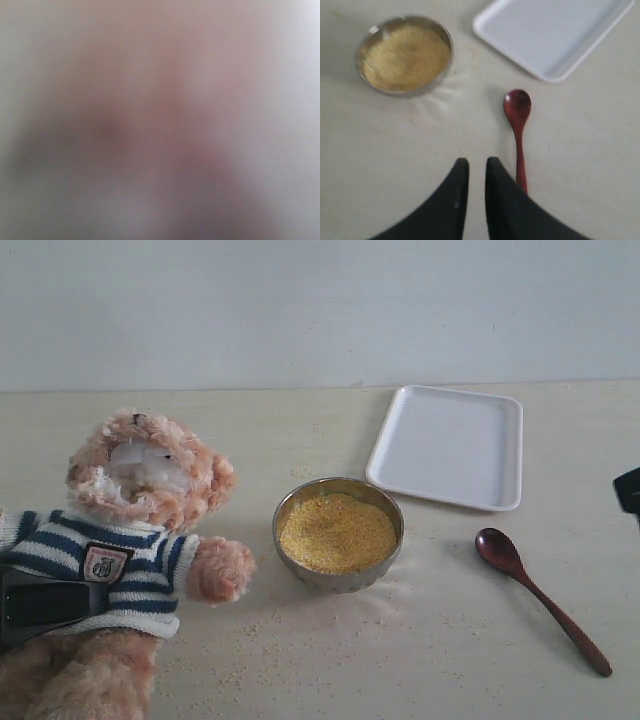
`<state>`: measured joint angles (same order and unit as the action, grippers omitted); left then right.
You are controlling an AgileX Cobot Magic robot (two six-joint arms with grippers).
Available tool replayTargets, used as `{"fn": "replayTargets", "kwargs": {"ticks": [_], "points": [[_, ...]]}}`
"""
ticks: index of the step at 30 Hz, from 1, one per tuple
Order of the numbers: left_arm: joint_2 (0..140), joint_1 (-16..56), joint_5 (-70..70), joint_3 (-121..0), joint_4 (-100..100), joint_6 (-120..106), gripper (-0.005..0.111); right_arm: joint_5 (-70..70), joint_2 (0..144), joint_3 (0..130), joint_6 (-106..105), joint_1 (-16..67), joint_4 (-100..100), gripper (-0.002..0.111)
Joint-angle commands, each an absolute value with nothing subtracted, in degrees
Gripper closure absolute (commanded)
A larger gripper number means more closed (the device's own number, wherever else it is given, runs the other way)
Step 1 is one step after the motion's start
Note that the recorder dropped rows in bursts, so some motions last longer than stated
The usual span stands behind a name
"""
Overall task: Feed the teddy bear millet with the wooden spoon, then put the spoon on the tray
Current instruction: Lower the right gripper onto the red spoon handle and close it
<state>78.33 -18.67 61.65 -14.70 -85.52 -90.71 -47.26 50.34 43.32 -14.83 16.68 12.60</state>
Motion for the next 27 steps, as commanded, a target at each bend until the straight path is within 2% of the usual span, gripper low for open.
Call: {"fn": "replayTargets", "kwargs": {"ticks": [1,3,4,8,22,27], "points": [[77.93,-18.89,62.81,-14.55,-86.5,-91.1,0.102,-44.32,61.1,42.49,-14.03,16.62,8.04,0.057],[77.93,-18.89,62.81,-14.55,-86.5,-91.1,0.102,-39.77,62.05,40.46,-14.03,16.62,7.15,0.039],[77.93,-18.89,62.81,-14.55,-86.5,-91.1,0.102,-36.42,62.05,38.48,-13.67,16.62,5.78,0.036],[77.93,-18.89,62.81,-14.55,-86.5,-91.1,0.102,-28.37,62.45,32.16,-12.29,16.62,3.97,0.043],[77.93,-18.89,62.81,-14.55,-86.39,-91.1,0.102,-0.79,64.68,14.2,-21.16,16.62,2.06,0.043],[77.93,-18.89,62.81,-14.55,-86.39,-91.1,0.102,5.14,64.68,11.42,-21.11,16.62,2.18,0.043]]}}
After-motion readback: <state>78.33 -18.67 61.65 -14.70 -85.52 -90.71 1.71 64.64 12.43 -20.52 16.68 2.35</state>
